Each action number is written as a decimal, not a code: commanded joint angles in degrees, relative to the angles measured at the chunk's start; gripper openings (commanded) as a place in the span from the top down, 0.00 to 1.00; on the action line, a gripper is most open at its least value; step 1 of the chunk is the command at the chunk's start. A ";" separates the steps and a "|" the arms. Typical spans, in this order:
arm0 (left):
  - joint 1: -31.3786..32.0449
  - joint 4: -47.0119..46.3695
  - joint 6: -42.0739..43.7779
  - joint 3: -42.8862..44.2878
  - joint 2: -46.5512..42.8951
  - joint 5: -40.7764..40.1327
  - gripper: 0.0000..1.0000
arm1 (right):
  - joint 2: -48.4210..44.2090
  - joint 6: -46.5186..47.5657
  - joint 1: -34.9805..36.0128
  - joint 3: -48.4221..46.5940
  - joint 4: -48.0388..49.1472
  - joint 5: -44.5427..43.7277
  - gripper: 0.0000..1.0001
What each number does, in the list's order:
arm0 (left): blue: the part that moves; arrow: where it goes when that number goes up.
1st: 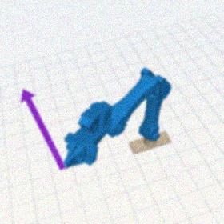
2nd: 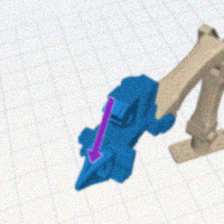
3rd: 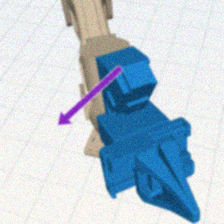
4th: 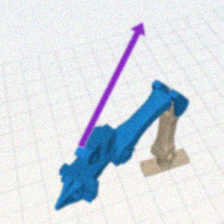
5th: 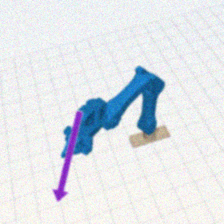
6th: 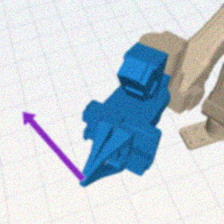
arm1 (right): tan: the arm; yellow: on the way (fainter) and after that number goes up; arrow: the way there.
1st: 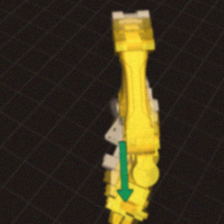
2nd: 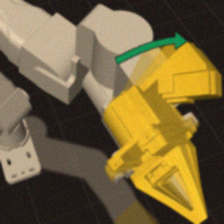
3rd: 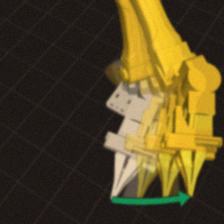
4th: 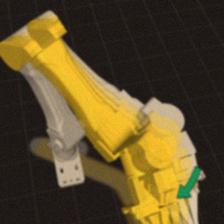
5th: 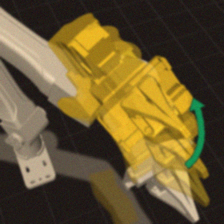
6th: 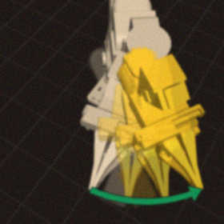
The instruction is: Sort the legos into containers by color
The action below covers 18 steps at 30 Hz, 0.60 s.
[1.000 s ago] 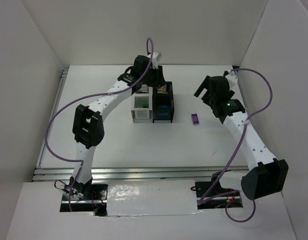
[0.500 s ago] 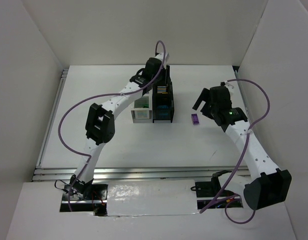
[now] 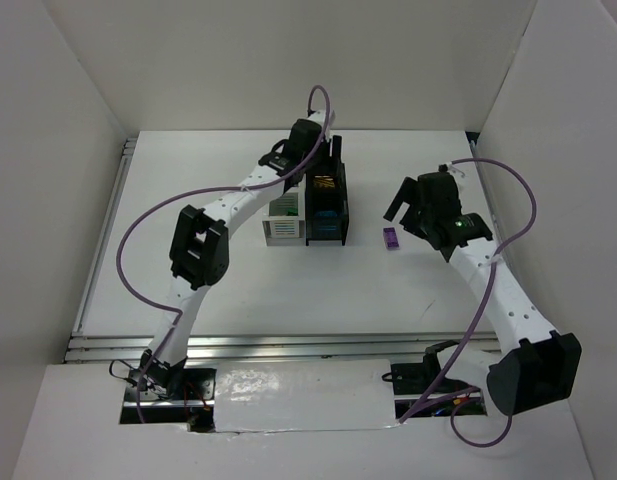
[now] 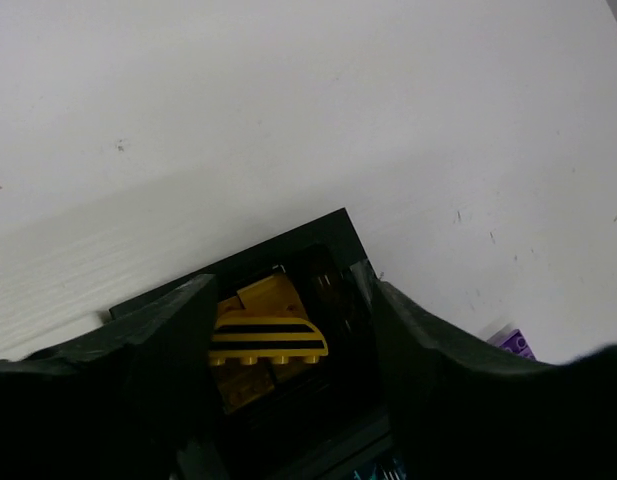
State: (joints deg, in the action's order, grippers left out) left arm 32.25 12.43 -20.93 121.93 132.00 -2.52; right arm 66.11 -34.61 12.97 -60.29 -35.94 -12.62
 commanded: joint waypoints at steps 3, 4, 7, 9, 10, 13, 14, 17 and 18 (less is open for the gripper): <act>-0.26 0.31 -0.60 0.93 -6.93 -0.03 0.19 | 2.08 1.91 0.04 1.14 4.04 0.40 0.00; -0.26 1.36 -0.95 2.16 -8.15 -0.11 0.18 | 2.97 2.26 0.04 0.97 4.13 0.84 0.00; -0.43 6.63 -1.66 7.25 -11.40 -1.60 0.00 | 9.37 3.49 -0.05 -2.27 1.07 2.16 0.01; -0.52 11.99 -2.62 9.02 -13.43 -6.05 0.01 | 15.42 4.29 0.12 -6.05 -1.13 2.60 0.02; -0.70 13.92 -3.24 9.29 -15.88 -7.92 0.00 | 17.11 5.25 0.12 -7.28 -2.45 2.95 0.03; -2.10 19.91 -6.05 3.71 -22.37 -11.88 0.00 | 23.44 7.79 -0.23 -10.71 -2.90 4.52 0.02; -2.54 20.27 -6.14 1.06 -24.23 -11.19 0.01 | 24.93 8.41 -0.40 -11.85 -3.34 4.88 0.02; -3.68 21.32 -5.79 -8.79 -31.88 -10.05 0.00 | 31.52 9.47 -0.75 -15.46 -5.62 2.26 0.02; -3.95 22.11 -4.83 -12.12 -35.03 -9.35 0.01 | 32.41 10.08 -0.93 -15.90 -5.80 1.64 0.02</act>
State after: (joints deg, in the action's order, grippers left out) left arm 29.36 30.13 -25.74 115.52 100.95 -11.11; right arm 96.36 -27.16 12.73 -72.20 -38.98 -9.37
